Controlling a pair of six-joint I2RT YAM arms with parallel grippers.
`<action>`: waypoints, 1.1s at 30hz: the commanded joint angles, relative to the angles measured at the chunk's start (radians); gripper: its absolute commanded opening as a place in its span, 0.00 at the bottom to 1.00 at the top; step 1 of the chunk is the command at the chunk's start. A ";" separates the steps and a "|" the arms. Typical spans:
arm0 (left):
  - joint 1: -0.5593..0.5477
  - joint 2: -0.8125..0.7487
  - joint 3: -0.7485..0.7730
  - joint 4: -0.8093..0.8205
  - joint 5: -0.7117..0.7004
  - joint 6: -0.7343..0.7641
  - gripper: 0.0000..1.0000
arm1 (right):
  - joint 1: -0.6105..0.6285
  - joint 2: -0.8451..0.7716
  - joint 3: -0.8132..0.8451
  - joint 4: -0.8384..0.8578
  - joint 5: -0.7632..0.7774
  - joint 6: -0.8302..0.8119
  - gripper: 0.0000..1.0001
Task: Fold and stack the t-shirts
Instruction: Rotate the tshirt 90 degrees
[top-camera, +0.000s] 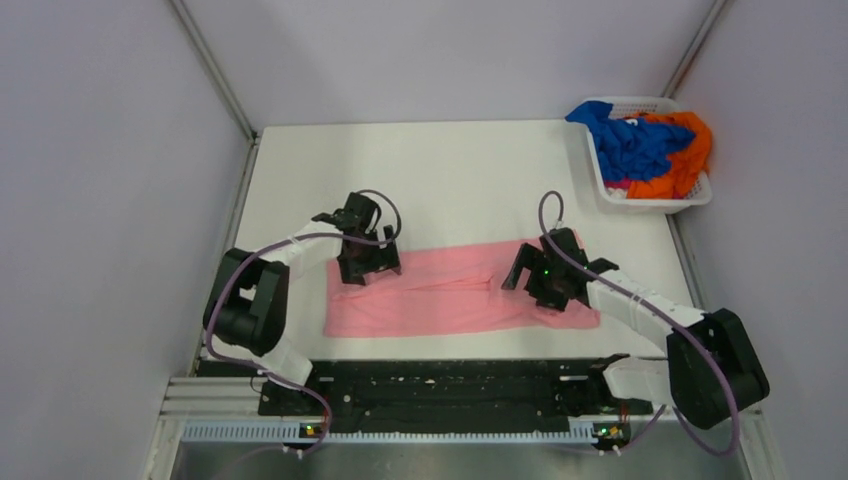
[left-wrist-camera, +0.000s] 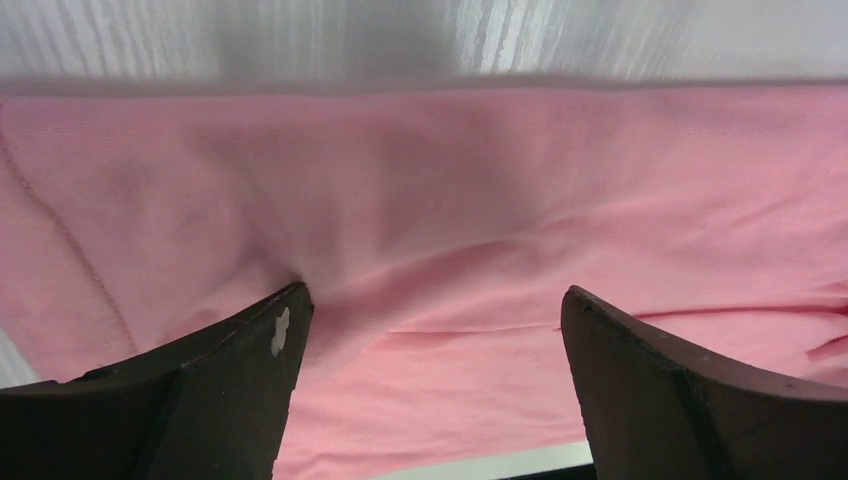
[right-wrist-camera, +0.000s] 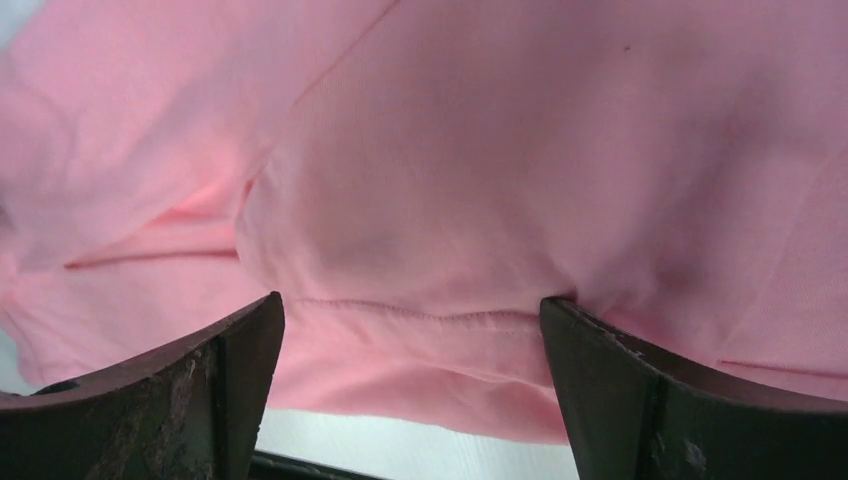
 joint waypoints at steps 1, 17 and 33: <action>0.003 -0.009 -0.092 0.021 -0.033 -0.043 0.99 | -0.054 0.170 -0.001 0.147 0.085 0.035 0.99; -0.267 0.040 -0.086 0.405 0.193 -0.373 0.99 | -0.143 1.184 1.290 -0.001 -0.116 -0.193 0.99; -0.503 0.060 0.102 0.153 0.010 -0.297 0.99 | -0.064 1.445 1.985 0.130 -0.179 -0.216 0.99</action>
